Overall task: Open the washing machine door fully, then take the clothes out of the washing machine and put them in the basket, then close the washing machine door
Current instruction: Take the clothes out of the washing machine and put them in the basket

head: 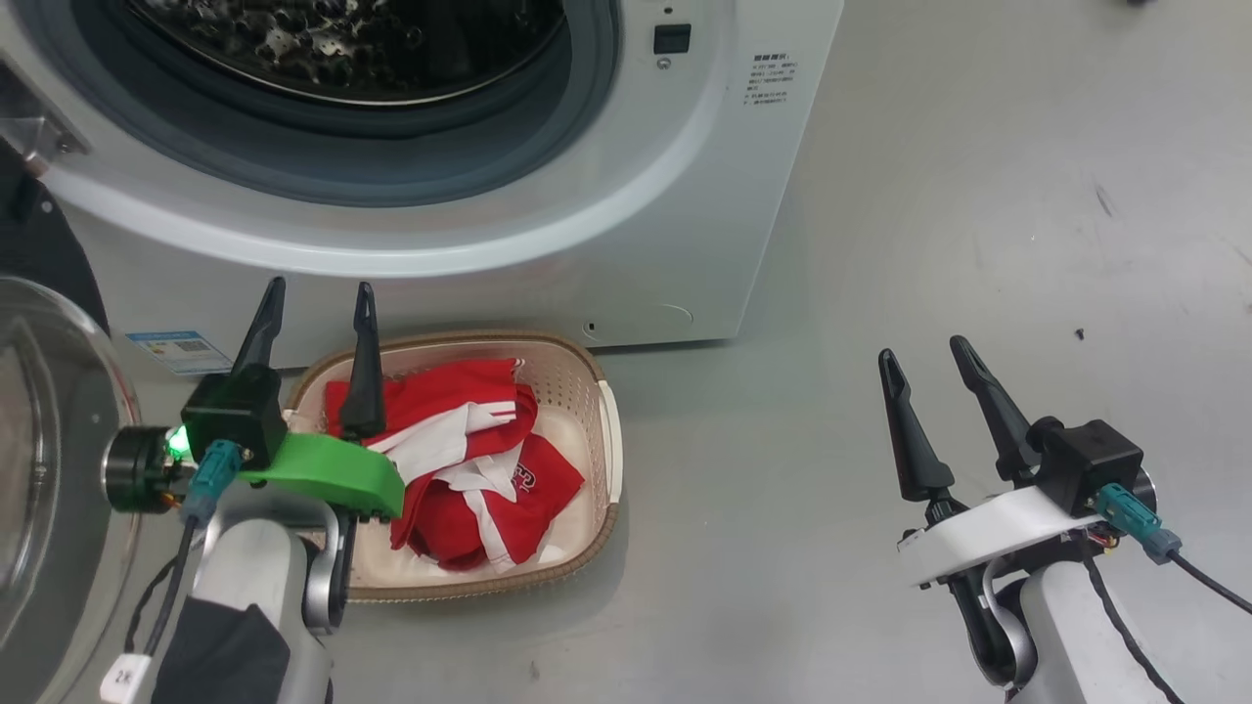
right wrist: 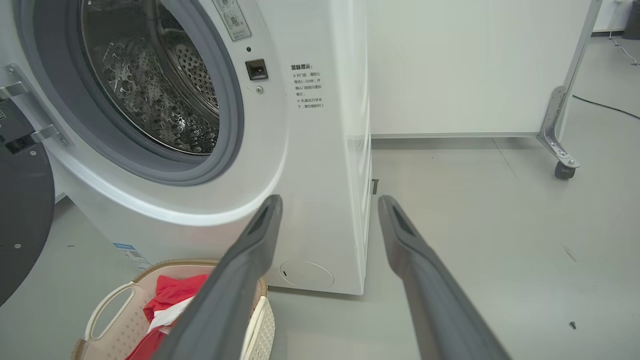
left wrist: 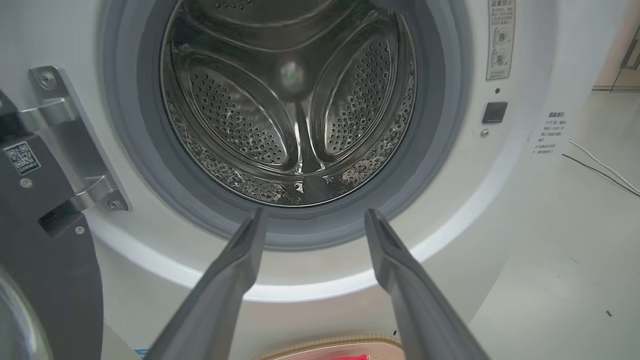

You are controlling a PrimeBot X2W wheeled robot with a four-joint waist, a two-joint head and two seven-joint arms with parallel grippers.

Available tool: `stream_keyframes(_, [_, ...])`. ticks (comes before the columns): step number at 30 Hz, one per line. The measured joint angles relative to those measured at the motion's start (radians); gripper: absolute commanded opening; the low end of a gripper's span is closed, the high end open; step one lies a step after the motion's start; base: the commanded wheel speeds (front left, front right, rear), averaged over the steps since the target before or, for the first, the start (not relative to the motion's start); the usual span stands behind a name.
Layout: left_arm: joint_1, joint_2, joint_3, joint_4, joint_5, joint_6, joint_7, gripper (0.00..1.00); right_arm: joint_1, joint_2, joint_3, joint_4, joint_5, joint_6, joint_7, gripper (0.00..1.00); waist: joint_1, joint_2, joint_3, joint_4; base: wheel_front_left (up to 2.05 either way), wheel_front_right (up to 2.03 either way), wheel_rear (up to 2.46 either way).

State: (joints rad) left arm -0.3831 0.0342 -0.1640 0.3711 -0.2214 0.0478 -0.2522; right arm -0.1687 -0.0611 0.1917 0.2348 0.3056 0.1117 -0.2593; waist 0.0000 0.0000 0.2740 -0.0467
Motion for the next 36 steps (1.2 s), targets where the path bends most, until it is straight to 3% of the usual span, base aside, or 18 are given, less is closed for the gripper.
stream_keyframes(20, [0.350,0.004,-0.047,-0.140,0.001,0.022,0.000,1.00,0.149,0.006,-0.012,-0.013,-0.009,-0.024,0.000,1.00,0.0000,0.0000,-0.187,0.022,0.00,0.00,0.00])
stream_keyframes(36, [0.446,0.008,-0.061,-0.234,0.002,0.035,0.000,1.00,0.224,0.012,-0.001,-0.032,-0.018,-0.043,0.000,1.00,0.0000,0.0000,-0.237,-0.006,0.00,0.00,0.00])
